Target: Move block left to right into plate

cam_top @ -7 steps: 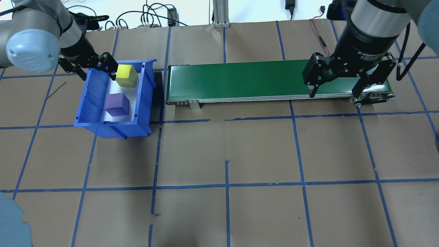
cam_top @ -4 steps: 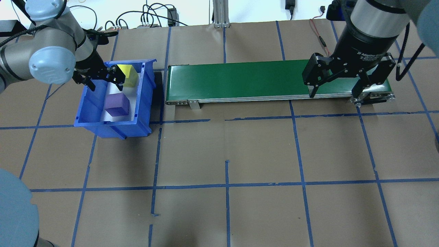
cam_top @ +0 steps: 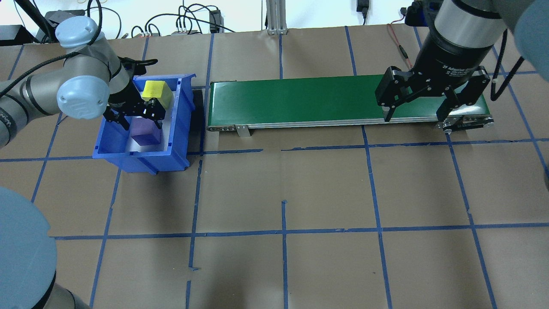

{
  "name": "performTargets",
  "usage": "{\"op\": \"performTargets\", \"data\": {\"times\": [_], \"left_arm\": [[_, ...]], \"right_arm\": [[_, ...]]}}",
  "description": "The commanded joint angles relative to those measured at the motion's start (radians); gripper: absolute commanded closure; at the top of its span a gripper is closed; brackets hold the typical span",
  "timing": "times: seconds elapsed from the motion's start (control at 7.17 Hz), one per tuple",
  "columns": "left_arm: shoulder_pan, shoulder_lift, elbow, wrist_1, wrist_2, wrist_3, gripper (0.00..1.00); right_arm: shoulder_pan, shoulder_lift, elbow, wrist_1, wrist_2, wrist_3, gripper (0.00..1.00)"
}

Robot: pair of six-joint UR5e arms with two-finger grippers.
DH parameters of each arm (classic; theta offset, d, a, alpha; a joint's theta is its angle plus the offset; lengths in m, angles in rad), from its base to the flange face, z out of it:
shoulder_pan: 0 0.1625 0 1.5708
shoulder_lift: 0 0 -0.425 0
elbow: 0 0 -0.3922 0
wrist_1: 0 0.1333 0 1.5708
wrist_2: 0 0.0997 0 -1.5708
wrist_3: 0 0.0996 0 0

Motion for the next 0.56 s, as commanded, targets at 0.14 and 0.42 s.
{"op": "performTargets", "data": {"times": [0.14,0.42], "left_arm": [[0.000,-0.003,-0.068,0.082,0.001,-0.006,0.59],[-0.001,0.056,-0.025,0.084,0.004,-0.001,0.67]], "right_arm": [[-0.002,-0.001,0.000,-0.001,-0.002,-0.001,0.00],[-0.002,-0.001,0.000,-0.001,-0.002,-0.001,0.00]]}}
